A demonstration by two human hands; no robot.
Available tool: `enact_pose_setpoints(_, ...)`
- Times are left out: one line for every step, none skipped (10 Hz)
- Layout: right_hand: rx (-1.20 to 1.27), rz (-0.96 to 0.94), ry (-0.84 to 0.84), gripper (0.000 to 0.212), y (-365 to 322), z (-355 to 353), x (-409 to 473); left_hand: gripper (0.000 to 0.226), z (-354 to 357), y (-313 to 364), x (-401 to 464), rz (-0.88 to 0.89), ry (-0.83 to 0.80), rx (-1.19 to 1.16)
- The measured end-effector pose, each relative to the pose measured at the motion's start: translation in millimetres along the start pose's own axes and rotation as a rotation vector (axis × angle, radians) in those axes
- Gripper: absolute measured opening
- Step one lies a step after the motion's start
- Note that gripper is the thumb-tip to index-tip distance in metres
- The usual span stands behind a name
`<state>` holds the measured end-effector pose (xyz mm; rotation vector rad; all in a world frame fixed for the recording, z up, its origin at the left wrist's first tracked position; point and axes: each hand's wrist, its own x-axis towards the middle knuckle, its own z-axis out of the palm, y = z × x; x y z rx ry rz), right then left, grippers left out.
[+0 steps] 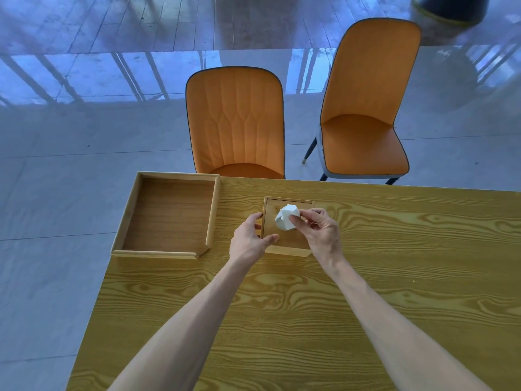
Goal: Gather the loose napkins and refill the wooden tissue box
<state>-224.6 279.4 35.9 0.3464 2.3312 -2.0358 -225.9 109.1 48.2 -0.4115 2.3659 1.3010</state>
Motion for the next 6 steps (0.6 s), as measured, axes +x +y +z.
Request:
enact_pose_setpoints(-0.023,-0.008,0.003,0.029,0,-2,0,0.075,0,0,0,-0.004,-0.004,-0.006)
enact_pose_setpoints(-0.087,-0.029,-0.023,0.035,0,-5,1,0.076,-1,-1,1,-0.011,-0.007,-0.002)
enact_pose_setpoints(-0.133,-0.041,-0.038,0.039,-1,-9,0,0.075,-3,1,2,-0.046,-0.028,0.033)
enact_pose_setpoints(-0.191,-0.048,-0.041,0.042,-4,-14,-4,0.073,-8,2,3,-0.070,-0.062,0.153)
enact_pose_setpoints(-0.312,-0.076,-0.030,0.036,-8,-19,-7,0.064,-13,4,-1,-0.088,-0.107,0.322)
enact_pose_setpoints(-0.499,-0.071,-0.014,0.027,-14,-24,-10,0.047,-21,11,-7,-0.063,-0.091,0.553)
